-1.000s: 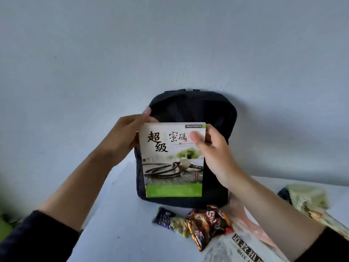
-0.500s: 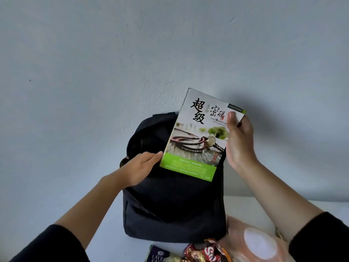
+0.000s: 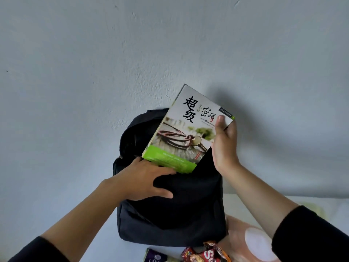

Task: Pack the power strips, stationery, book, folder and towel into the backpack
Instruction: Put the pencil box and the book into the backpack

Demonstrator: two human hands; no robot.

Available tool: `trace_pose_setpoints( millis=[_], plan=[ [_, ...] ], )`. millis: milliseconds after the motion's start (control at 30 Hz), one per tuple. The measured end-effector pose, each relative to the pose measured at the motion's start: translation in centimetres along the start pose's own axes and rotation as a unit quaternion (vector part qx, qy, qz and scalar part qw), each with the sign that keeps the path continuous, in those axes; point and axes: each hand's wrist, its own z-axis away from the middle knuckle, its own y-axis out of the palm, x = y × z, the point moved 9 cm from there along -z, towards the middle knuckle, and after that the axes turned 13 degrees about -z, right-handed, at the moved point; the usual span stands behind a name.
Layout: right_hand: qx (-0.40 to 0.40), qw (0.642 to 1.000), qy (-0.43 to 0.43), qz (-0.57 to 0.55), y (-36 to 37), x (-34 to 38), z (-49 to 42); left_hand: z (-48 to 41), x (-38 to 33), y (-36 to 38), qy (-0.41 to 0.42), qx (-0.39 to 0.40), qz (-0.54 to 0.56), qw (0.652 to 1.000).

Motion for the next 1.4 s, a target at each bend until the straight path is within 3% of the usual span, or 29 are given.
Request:
trace_pose_setpoints(
  millis=[100, 200, 300, 500, 633, 867, 900, 967, 1067, 1167, 1267, 1333, 1400],
  plan=[
    [0.012, 0.998, -0.044, 0.052, -1.5, 1.5, -0.8, 1.3, 0.7, 0.0, -0.007, -0.053, 0.002, 0.999],
    [0.112, 0.979, -0.072, 0.152, -1.1, 2.6, -0.3, 2.2, 0.9, -0.1, -0.024, -0.099, -0.012, 0.995],
    [0.211, 0.948, -0.034, 0.234, 0.5, 0.9, 1.9, 1.9, 0.8, -0.5, -0.034, -0.098, -0.021, 0.994],
    [0.173, 0.933, -0.047, 0.312, -1.3, -0.5, 3.8, 0.9, 0.3, -0.6, -0.036, -0.072, -0.044, 0.996],
    [0.245, 0.873, -0.076, 0.414, -1.9, -1.1, 4.6, 1.1, 0.3, -0.9, -0.050, -0.084, -0.040, 0.994],
    [0.298, 0.777, 0.004, 0.555, -2.3, -2.5, 5.0, 1.3, -1.1, -1.8, -0.078, -0.158, -0.042, 0.983],
    [0.306, 0.777, 0.006, 0.551, -2.2, -2.1, 5.7, 1.5, -1.4, -2.0, -0.086, -0.179, -0.034, 0.979],
    [0.290, 0.820, -0.009, 0.494, -2.9, -1.0, 7.0, 2.1, -2.7, -2.8, -0.094, -0.232, -0.010, 0.968],
    [0.228, 0.877, -0.107, 0.409, -5.1, 2.2, 8.9, 3.3, -6.3, -4.5, -0.056, -0.301, 0.046, 0.951],
    [0.221, 0.887, -0.134, 0.383, -7.5, 3.6, 11.4, 3.4, -10.4, -3.7, -0.017, -0.240, 0.162, 0.957],
    [0.253, 0.883, -0.085, 0.385, -10.3, 2.6, 14.4, 2.9, -15.4, -0.3, 0.016, -0.137, 0.219, 0.966],
    [0.318, 0.851, -0.013, 0.418, -12.2, 0.4, 16.5, 2.6, -18.8, 3.0, 0.023, -0.049, 0.190, 0.980],
    [0.392, 0.788, 0.028, 0.475, -14.4, -2.1, 18.6, 2.6, -21.7, 6.2, 0.028, 0.034, 0.137, 0.990]
  ],
)
